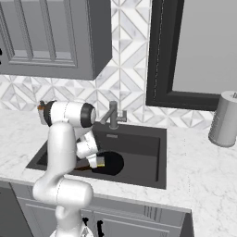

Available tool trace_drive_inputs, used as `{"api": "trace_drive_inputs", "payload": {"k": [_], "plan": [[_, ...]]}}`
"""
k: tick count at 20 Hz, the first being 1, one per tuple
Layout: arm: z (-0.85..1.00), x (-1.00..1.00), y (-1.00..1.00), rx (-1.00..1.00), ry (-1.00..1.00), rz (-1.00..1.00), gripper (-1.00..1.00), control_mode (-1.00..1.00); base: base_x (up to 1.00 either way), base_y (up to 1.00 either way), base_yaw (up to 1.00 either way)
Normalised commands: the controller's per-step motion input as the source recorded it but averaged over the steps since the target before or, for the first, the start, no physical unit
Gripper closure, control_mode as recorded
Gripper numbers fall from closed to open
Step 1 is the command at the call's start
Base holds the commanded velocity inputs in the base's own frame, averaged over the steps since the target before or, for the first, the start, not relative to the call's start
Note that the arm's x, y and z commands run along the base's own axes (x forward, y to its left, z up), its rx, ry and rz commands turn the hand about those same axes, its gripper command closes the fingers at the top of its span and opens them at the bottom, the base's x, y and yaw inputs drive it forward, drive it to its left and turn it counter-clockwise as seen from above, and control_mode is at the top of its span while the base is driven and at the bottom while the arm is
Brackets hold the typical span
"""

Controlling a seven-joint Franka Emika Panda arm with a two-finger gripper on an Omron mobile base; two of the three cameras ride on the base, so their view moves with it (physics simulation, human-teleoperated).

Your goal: Pick the pan and sponge and place them into the sink. Then turn on the water.

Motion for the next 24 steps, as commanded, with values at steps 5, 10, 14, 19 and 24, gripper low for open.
{"api": "trace_drive_inputs", "payload": {"k": [5,10,14,19,24], "plan": [[-0.38,0.27,0.00,-0.05,-0.07,-0.07,1.00,-1.00,0.00,0.00,0.00],[-0.08,0.02,0.00,-0.02,-0.19,-0.08,-1.00,-1.00,0.00,0.00,0.00],[0.07,0.00,0.00,0.00,-0.13,-0.03,-1.00,-1.00,0.00,0.00,0.00],[0.23,0.00,0.00,0.00,0.04,0.00,-1.00,-1.00,0.00,0.00,0.00],[0.65,-0.10,0.00,-0.03,0.11,0.00,-1.00,-1.00,0.00,0.00,0.00]]}}
